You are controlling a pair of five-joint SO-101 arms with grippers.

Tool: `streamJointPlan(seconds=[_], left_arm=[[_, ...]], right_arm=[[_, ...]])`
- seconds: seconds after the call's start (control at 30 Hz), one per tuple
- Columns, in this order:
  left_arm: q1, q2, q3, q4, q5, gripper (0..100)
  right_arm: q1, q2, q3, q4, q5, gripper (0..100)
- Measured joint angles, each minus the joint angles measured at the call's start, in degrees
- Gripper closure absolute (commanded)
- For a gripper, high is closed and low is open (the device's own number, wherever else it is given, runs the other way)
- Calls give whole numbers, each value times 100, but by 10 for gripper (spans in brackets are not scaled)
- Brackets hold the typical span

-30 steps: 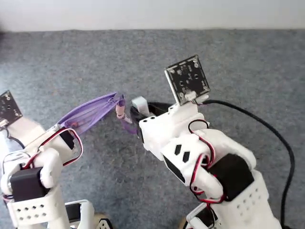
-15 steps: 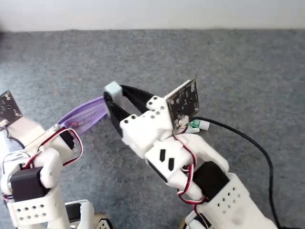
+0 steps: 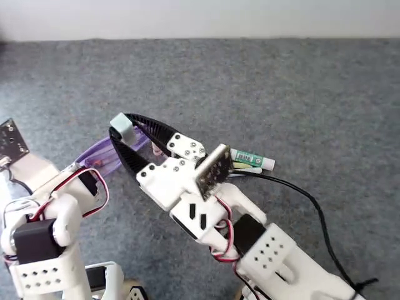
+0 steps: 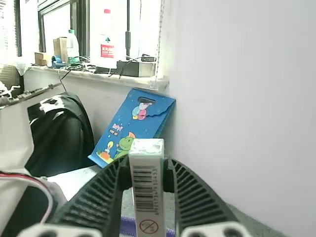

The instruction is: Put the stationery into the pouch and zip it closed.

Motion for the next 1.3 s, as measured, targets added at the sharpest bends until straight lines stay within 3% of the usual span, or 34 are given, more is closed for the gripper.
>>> streamJointPlan(seconds=[0.37, 0.53, 0.77, 0.9, 1.13, 1.3], left_arm=[[0, 0, 0, 0, 0, 988], [0, 0, 0, -26, 0, 988], [9, 18, 9, -97, 0, 988], [9, 26, 9, -105, 0, 988], [-9, 26, 9, -114, 0, 988], [0, 26, 9, -123, 0, 988]], right_arm=[[-404, 651, 0, -545, 53, 991], [-431, 659, 9, 26, 53, 987], [-440, 642, -18, 1125, 62, 767], [-360, 642, -88, 1301, 62, 816], [105, 651, -967, 1354, 53, 994], [290, 651, -1424, 1714, 53, 973]])
